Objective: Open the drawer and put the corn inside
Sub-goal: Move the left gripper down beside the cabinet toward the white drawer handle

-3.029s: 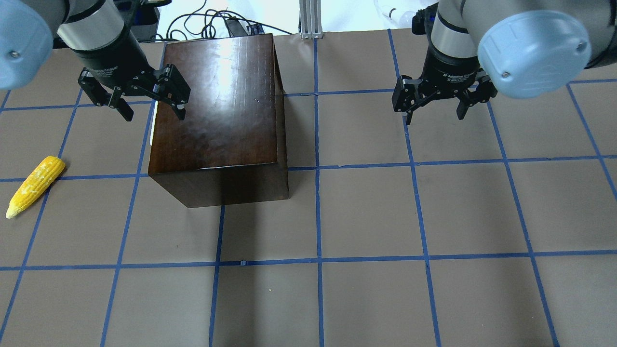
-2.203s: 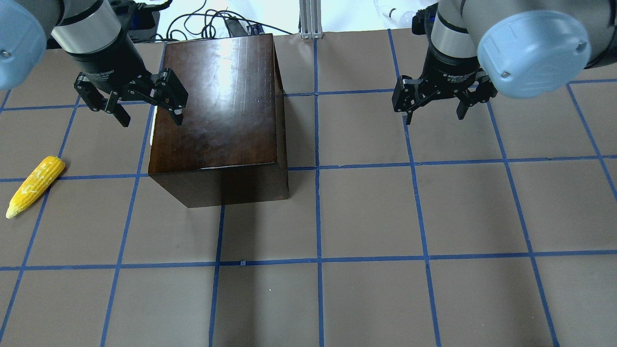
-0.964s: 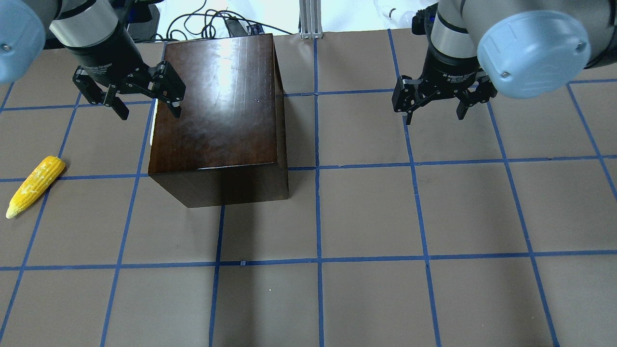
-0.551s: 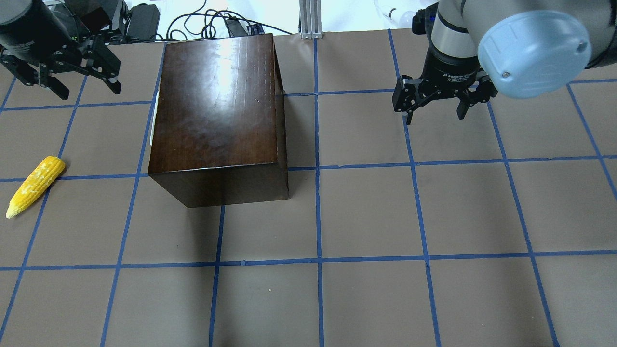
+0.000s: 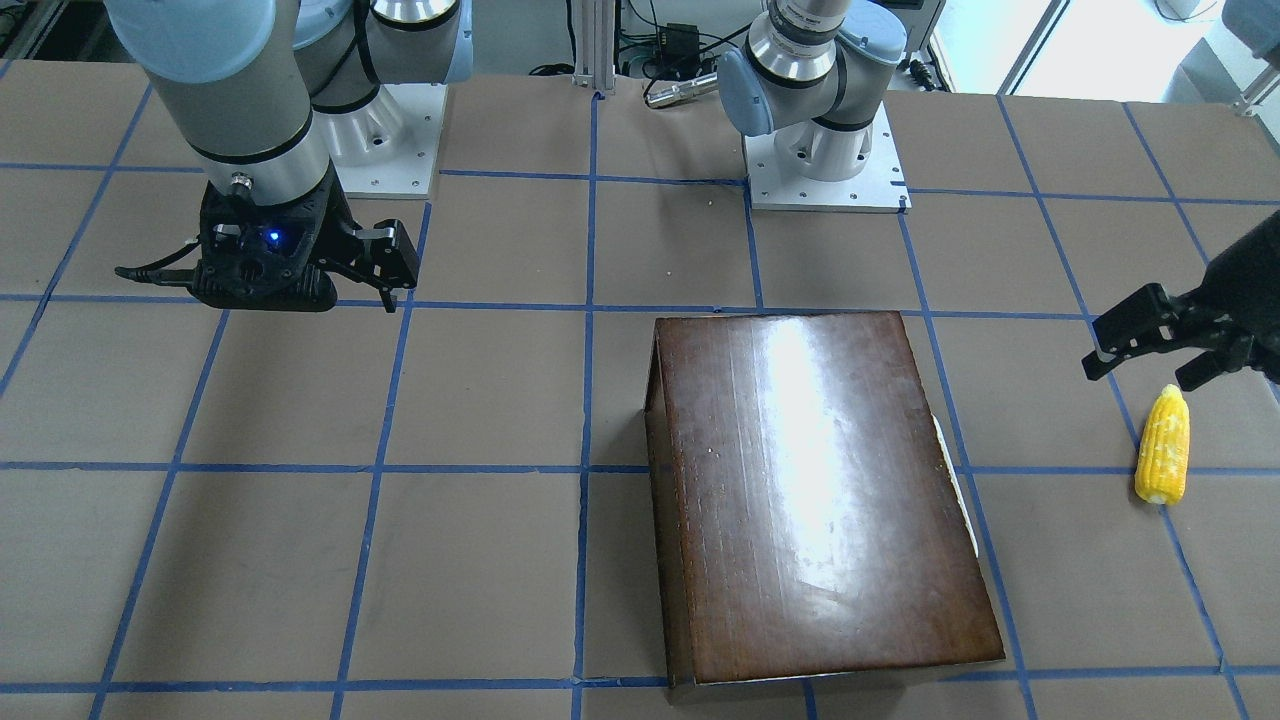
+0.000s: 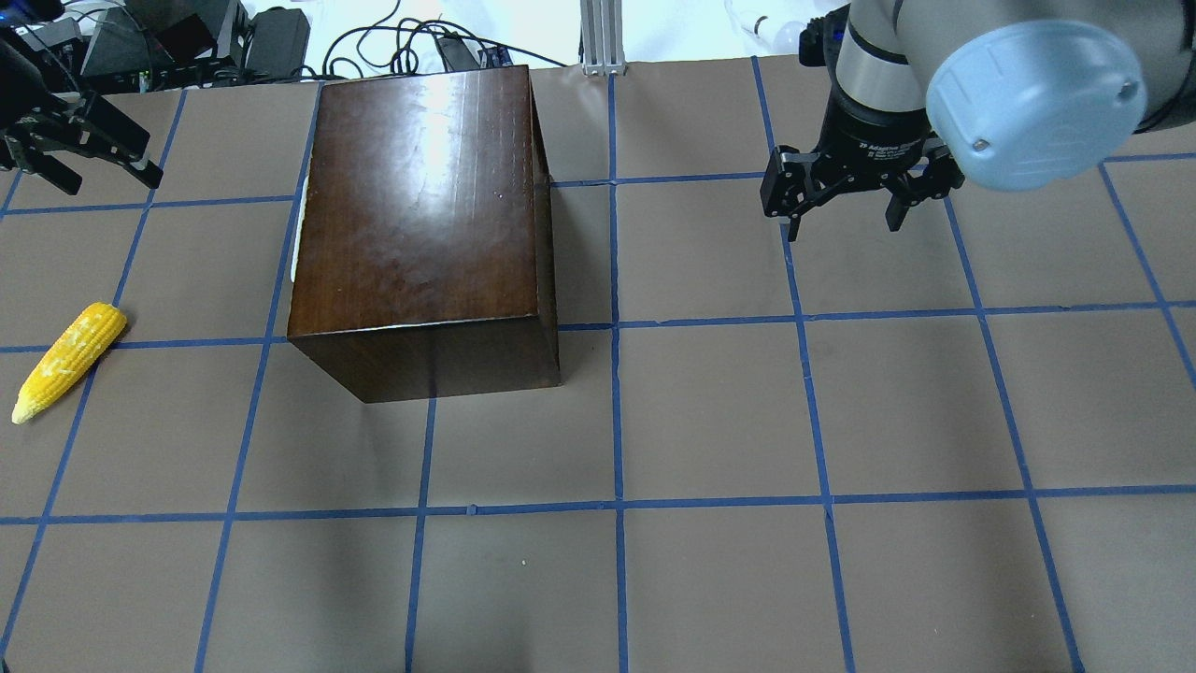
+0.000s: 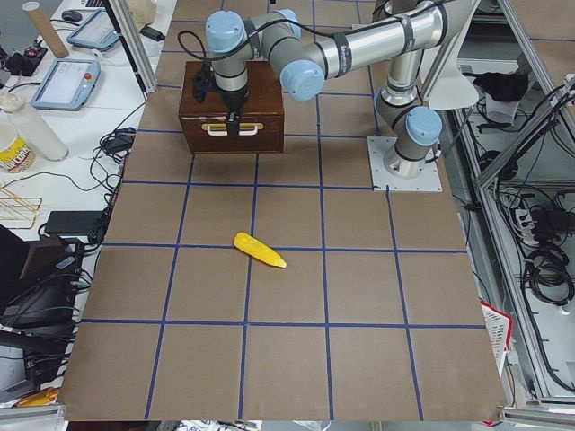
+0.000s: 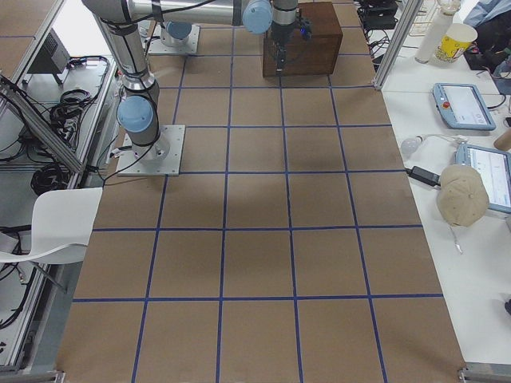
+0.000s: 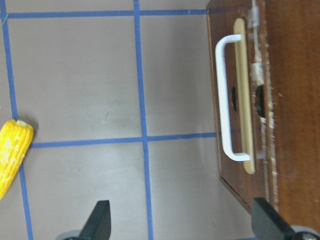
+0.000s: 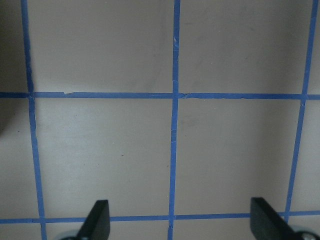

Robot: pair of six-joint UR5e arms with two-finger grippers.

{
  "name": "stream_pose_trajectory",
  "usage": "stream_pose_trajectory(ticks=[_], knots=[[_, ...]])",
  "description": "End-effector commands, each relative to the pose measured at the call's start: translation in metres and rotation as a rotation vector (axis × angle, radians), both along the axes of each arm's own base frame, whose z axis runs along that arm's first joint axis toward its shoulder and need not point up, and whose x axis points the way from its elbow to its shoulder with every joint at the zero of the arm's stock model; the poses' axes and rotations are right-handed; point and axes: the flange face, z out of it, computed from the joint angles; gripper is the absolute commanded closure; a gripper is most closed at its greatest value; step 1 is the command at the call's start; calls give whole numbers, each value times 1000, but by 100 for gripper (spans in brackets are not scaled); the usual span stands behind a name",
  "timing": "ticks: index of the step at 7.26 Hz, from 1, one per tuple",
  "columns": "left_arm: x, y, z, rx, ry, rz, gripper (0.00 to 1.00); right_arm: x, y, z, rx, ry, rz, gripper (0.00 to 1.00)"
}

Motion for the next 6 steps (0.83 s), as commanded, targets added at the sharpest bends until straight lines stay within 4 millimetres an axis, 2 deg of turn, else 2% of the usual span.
stream_pose_trajectory(ticks=[1,3,4,6], knots=[[6,-28,-54,7,106,5,0,0,0,0,1,0,0,0],[2,-36,-91,3,162,6,0,0,0,-1,3,-1,0,0],[-1,-39,-103,-2,192,3,0,0,0,0,2,-1,0,0],[-19,-50,-120,-18,251,-16,0,0,0,0,2,-1,0,0]])
